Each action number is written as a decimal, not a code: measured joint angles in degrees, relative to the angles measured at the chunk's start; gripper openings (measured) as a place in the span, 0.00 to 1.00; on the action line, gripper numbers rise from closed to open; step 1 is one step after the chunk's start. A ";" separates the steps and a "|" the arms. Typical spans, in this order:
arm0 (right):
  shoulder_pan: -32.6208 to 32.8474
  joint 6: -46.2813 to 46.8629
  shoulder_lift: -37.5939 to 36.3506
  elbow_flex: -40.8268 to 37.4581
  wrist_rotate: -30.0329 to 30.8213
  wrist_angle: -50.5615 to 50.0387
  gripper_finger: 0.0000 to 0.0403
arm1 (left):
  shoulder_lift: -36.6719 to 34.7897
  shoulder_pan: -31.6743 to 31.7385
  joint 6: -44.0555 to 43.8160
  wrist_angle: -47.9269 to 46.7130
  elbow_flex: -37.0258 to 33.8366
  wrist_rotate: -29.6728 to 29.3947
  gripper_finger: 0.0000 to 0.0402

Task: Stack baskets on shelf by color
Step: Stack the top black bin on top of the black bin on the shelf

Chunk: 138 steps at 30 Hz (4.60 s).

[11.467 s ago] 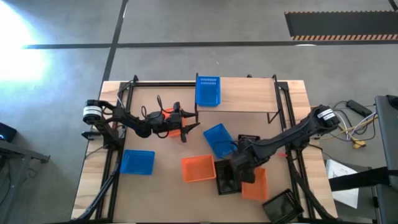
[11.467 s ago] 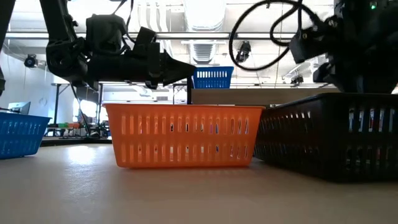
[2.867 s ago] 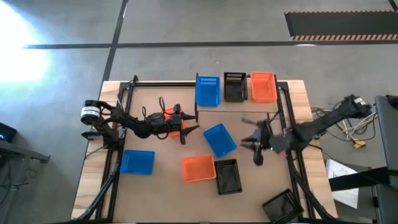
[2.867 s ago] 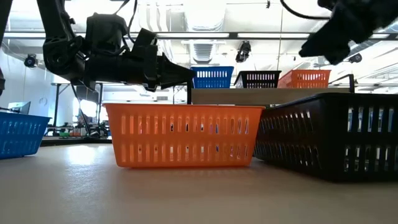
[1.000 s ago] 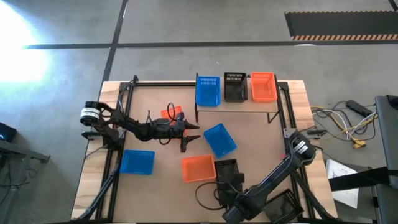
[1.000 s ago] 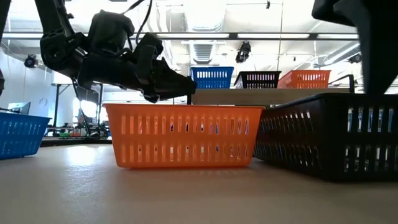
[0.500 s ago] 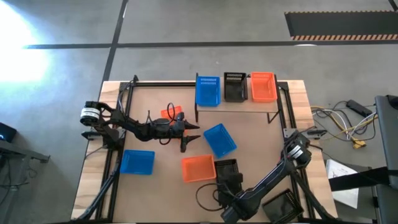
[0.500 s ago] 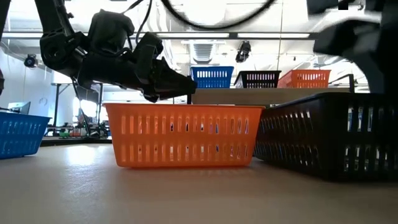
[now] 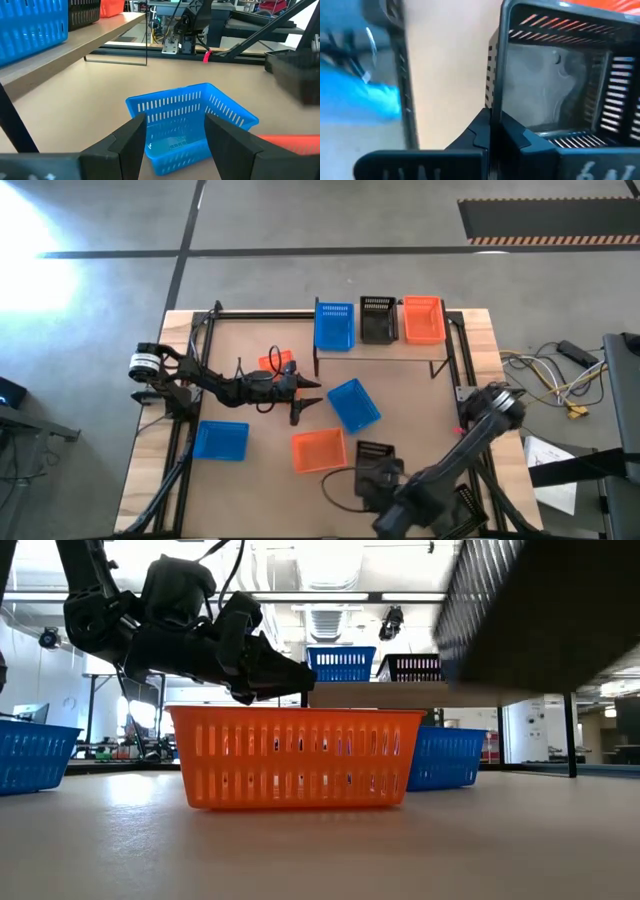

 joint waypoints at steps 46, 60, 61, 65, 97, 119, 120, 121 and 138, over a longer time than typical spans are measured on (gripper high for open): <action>-63.73 -78.77 -31.66 -22.71 1.79 6.88 0.02 | -0.02 0.64 11.82 3.17 2.93 -1.86 0.46; -63.73 -74.29 -31.47 -21.49 1.83 4.19 0.23 | -0.02 0.61 10.47 3.11 2.89 -1.84 0.46; -63.73 -73.69 -31.48 -21.49 1.81 4.18 0.26 | -0.02 0.61 10.47 3.08 2.89 -1.84 0.46; -63.73 -70.68 -31.51 -21.49 -0.31 4.37 0.36 | -0.02 0.61 10.46 3.11 2.89 -1.84 0.46; -64.78 -68.52 -29.35 -15.15 -3.79 7.47 0.29 | -0.02 0.61 9.01 3.13 2.92 -1.81 0.46; -76.26 -74.73 -19.15 -14.84 -9.23 7.23 0.23 | -0.02 0.61 8.96 3.11 2.91 -1.81 0.46; -75.72 -74.64 -19.48 -14.84 -9.41 6.71 0.19 | -0.02 0.61 8.96 3.13 2.91 -1.79 0.46; -75.04 -74.62 -19.87 -14.84 -9.90 5.86 0.15 | -0.02 0.61 8.96 3.13 2.89 -1.79 0.46; -68.19 -71.53 -23.91 -14.95 -13.23 -2.48 0.05 | -0.02 0.56 8.54 2.95 2.89 -1.77 0.46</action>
